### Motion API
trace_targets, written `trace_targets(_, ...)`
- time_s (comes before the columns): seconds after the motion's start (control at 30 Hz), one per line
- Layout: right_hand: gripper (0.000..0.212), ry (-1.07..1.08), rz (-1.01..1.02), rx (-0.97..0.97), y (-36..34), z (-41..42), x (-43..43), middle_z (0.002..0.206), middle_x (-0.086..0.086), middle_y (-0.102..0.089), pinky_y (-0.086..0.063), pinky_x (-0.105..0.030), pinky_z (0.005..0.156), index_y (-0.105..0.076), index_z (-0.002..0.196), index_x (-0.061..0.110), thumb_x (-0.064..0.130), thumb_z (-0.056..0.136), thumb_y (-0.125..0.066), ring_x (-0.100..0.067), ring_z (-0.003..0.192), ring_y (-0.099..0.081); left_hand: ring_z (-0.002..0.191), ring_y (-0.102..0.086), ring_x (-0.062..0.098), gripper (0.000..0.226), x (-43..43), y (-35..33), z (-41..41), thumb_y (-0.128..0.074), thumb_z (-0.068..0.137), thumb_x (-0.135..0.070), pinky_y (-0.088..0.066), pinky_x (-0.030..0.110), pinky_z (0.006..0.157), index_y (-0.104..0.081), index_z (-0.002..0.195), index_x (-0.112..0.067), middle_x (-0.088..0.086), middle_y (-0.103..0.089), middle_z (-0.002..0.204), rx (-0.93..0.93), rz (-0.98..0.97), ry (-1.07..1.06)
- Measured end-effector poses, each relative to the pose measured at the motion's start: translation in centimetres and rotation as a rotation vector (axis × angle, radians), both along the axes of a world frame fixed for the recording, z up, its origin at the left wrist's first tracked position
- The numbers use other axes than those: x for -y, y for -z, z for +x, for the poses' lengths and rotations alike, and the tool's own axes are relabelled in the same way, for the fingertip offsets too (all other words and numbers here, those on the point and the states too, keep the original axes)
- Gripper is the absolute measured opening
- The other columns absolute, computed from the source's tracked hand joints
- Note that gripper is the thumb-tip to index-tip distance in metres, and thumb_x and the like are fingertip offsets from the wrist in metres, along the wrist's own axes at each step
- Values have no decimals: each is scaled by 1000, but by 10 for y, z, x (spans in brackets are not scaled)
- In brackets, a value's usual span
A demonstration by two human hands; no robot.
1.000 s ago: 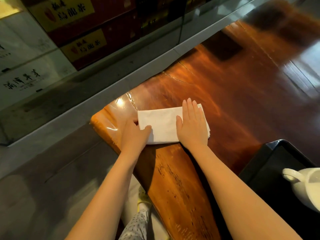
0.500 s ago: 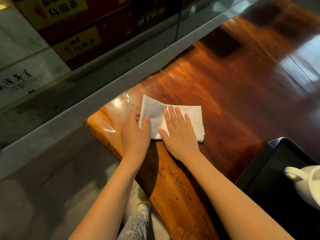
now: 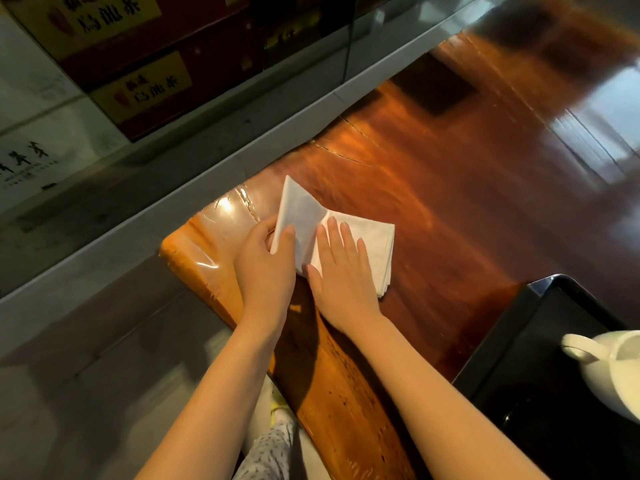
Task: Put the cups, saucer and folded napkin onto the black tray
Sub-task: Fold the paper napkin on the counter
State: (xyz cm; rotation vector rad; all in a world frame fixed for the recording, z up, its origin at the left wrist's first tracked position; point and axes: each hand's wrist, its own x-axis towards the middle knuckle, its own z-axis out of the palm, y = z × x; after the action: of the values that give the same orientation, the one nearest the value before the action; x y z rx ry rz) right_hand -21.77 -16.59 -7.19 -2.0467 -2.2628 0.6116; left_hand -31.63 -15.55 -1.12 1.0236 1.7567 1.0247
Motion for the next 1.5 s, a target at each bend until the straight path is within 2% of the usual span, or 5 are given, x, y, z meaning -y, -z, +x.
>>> trace_targets(0.4, 56, -71, 90, -19, 0, 12, 1, 151, -12, -35, -26, -42, 114, -39, 141, 15, 37, 91, -51, -31, 140, -34, 97, -61, 9, 20, 6, -1, 17, -43, 98, -30, -55, 22, 79, -58, 111, -33, -11, -61, 108, 30, 43, 36)
trace_targets(0.63, 39, 388, -23, -655, -26, 70, -9, 142, 1, -48, -26, -17, 105, -48, 136, 17, 16, 98, -38, -12, 132, -41, 93, -51, -18, 36, 19, 13, 33, -40, 99, -29, -48, 3, 69, -50, 133, -25, -25, -55, 101, -94, 128, 160)
trace_targets(0.77, 39, 543, -90, -894, -23, 80, -8, 135, 8, -54, -38, -20, 104, -50, 134, 21, 13, 98, -37, -3, 123, -48, 138, -31, 7, 44, 35, 27, 61, -40, 99, -20, -40, 43, 109, -36, 143, -21, -5, -41, 146, -257, 161, 320)
trace_targets(0.97, 36, 726, -144, -1253, -19, 87, -4, 140, 1, -49, -36, -30, 111, -51, 132, 17, 14, 100, -35, -13, 130, -45, 140, -34, 28, 52, 44, 61, 92, -52, 92, -6, -12, 47, 115, -38, 142, -8, 14, -43, 147, -599, 226, 474)
trace_targets(1.5, 16, 443, 54, -514, -12, 110, -30, 102, 9, -63, -35, 1, 71, -71, 99, 19, 17, 90, -57, -2, 92, -51, 135, -41, 33, 55, 51, 70, 104, -62, 85, -15, -15, 49, 111, -44, 136, -7, 16, -48, 143, -885, 179, 513)
